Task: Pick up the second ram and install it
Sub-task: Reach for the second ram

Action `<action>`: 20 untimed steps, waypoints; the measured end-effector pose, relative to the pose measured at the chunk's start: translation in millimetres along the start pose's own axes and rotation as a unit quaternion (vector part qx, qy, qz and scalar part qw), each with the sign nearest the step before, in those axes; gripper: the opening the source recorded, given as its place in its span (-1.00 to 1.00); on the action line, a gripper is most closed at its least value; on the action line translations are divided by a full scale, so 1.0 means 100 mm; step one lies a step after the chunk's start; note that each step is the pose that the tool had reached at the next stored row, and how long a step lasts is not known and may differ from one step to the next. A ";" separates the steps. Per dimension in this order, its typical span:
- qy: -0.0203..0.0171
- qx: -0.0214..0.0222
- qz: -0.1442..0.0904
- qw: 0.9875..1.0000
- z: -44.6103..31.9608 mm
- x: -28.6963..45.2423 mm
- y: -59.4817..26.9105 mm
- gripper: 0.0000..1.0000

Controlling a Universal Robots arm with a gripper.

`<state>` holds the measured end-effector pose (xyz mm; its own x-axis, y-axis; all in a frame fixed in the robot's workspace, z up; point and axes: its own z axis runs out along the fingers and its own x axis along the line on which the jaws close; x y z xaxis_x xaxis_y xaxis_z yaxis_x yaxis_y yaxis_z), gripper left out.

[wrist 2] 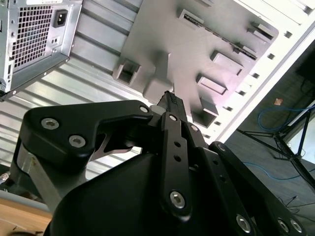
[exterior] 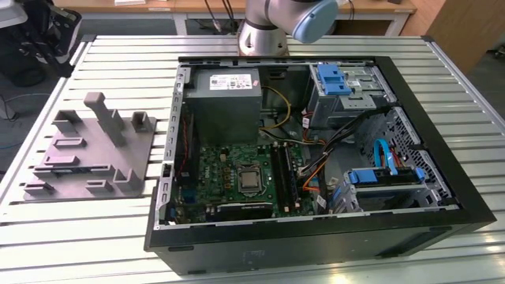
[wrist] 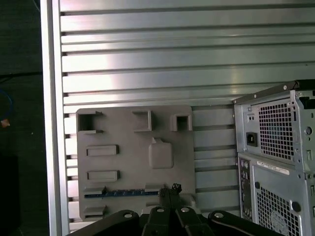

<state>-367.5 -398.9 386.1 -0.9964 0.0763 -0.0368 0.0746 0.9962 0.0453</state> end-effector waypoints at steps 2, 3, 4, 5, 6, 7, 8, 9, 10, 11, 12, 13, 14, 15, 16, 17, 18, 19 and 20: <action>0.000 0.000 0.000 1.000 0.001 0.032 -0.003 -0.80; 0.000 0.000 0.000 1.000 0.002 0.047 -0.004 -0.80; 0.000 0.000 0.000 1.000 0.002 0.063 -0.005 -0.80; 0.000 0.000 0.000 1.000 0.003 0.077 -0.006 -0.80; 0.000 0.000 0.000 1.000 0.003 0.091 -0.007 -0.80; 0.000 0.000 0.000 1.000 0.004 0.105 -0.008 -0.80; 0.000 0.000 0.000 1.000 0.004 0.118 -0.009 -0.80; 0.000 0.000 0.000 1.000 0.006 0.130 -0.010 -0.80; 0.000 0.000 0.000 1.000 0.009 0.141 -0.011 -0.80; 0.000 0.000 0.000 1.000 0.012 0.153 -0.012 -0.80; 0.000 0.000 0.000 1.000 0.021 0.164 -0.013 -0.80; 0.000 0.000 0.000 1.000 0.039 0.169 -0.015 -0.80; 0.000 0.000 0.000 1.000 0.055 0.176 -0.016 -0.80; 0.000 0.000 0.000 1.000 0.068 0.186 -0.017 -0.80; 0.000 0.000 0.000 1.000 0.082 0.198 -0.019 -0.80; 0.000 0.000 0.000 1.000 0.098 0.210 -0.020 -0.80; 0.000 0.000 0.000 1.000 0.116 0.220 -0.022 -0.80; 0.000 0.000 0.000 1.000 0.133 0.229 -0.023 -0.80; 0.000 0.000 0.000 1.000 0.148 0.238 -0.025 -0.80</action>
<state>-390.8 -398.9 370.3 -0.9964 0.0762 -0.0368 0.0745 0.9962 0.0447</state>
